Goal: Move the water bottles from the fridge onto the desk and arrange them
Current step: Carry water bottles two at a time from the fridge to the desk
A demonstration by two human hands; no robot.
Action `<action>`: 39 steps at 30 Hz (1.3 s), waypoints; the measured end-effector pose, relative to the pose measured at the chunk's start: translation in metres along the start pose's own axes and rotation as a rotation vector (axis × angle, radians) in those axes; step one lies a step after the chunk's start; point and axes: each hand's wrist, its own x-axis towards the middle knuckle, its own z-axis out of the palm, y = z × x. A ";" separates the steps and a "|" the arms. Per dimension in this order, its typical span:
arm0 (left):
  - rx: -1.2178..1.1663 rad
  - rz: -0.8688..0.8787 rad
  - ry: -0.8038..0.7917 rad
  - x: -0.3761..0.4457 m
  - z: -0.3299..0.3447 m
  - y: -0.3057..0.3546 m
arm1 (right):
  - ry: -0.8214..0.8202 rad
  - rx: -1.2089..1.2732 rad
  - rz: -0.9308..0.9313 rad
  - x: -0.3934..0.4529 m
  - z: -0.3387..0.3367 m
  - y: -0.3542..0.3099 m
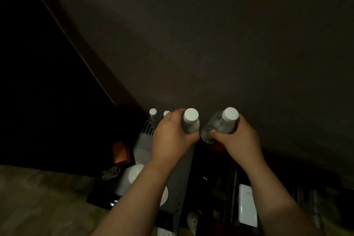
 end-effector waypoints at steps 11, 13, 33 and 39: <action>0.067 0.501 -0.096 -0.056 -0.116 0.222 | 0.380 0.129 -0.109 -0.153 -0.187 -0.093; 0.043 0.579 -0.114 -0.075 -0.124 0.255 | 0.449 0.143 -0.115 -0.182 -0.216 -0.098; -0.346 1.087 -0.675 -0.399 0.004 0.492 | 1.119 0.068 0.101 -0.545 -0.452 0.066; -0.464 1.106 -0.803 -0.534 0.065 0.548 | 1.227 0.042 0.196 -0.660 -0.516 0.148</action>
